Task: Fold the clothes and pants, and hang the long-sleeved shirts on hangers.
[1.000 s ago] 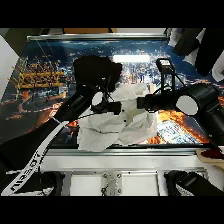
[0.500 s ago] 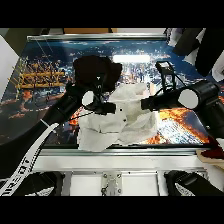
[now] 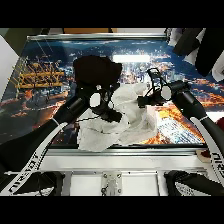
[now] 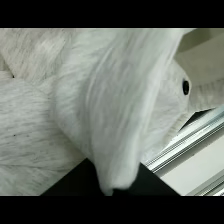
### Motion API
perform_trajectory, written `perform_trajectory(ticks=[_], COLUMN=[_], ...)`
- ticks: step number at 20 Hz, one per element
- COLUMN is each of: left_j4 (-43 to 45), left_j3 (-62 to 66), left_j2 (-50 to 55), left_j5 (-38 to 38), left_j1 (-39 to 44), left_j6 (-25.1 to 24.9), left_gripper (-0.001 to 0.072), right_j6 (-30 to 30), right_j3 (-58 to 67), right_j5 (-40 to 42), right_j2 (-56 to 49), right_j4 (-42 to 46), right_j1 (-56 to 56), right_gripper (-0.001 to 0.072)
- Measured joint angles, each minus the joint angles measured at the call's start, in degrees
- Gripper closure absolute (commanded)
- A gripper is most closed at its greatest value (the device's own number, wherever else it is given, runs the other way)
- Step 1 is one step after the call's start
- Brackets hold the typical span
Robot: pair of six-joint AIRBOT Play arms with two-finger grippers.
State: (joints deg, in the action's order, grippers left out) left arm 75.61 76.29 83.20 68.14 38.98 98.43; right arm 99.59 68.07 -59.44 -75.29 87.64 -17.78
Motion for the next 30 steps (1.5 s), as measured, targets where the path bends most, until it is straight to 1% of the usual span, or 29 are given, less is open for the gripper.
perform_trajectory(ticks=[3,6,9,11,13,14,15,16,18,21,22,25,26,27,28,30], left_j4=[-0.42,-0.50,-0.55,-0.68,-0.68,-0.68,-0.68,-0.66,-0.66,-0.63,-0.68,-1.92,-3.63,-5.66,-7.82,-11.28], left_j3=[0.00,0.00,0.00,0.00,0.00,0.00,0.00,0.00,0.15,2.16,3.30,6.54,7.19,7.50,7.56,7.32], left_j2=[0.79,1.09,1.20,1.20,1.20,1.20,1.20,1.20,1.22,1.22,1.22,1.22,1.22,1.22,1.22,1.22], left_j5=[-0.04,-0.22,-0.24,-0.20,0.24,0.48,0.72,1.05,2.34,5.49,6.32,6.73,6.71,6.62,6.36,5.88], left_j1=[0.07,0.07,0.07,0.07,0.07,0.07,0.07,0.04,-0.61,-4.50,-6.58,-13.38,-15.65,-17.49,-19.06,-21.03], left_j6=[-0.50,-0.72,-0.83,-0.85,-0.90,-1.03,-1.05,-1.40,-3.48,-8.17,-9.42,-11.34,-11.76,-12.02,-12.20,-11.67], left_gripper=[0.0691,0.0690,0.0690,0.0691,0.0690,0.0690,0.0691,0.0691,0.0690,0.0691,0.0690,0.0687,0.0471,0.0128,0.0106,0.0106], right_j6=[1.64,6.69,12.57,16.39,19.43,20.48,21.09,21.53,20.52,17.75,16.96,15.34,15.02,14.84,14.75,14.56], right_j3=[0.63,0.48,-2.34,-5.73,-9.22,-10.38,-11.28,-11.85,-12.63,-13.11,-13.18,-13.31,-13.33,-13.35,-13.38,-13.40], right_j5=[-0.28,-4.33,-8.13,-8.20,-6.54,-5.75,-4.83,-4.13,-3.32,-4.66,-5.31,-6.25,-6.14,-6.01,-5.77,-4.66], right_j2=[2.69,7.04,9.16,9.46,9.03,8.66,8.26,8.02,8.24,11.69,13.55,20.20,22.03,23.30,24.22,24.98], right_j4=[-0.24,-0.24,0.11,0.66,1.46,2.14,2.97,3.93,6.14,7.34,7.02,2.19,0.59,-0.79,-1.90,-4.15], right_j1=[0.02,-1.53,-4.85,-7.02,-8.28,-8.59,-8.83,-9.01,-9.14,-9.09,-9.09,-9.16,-9.18,-9.18,-9.18,-9.46], right_gripper=[0.0058,0.0058,0.0057,0.0058,0.0060,0.0189,0.0472,0.0703,0.0697,0.0697,0.0697,0.0697,0.0697,0.0697,0.0697,0.0697])
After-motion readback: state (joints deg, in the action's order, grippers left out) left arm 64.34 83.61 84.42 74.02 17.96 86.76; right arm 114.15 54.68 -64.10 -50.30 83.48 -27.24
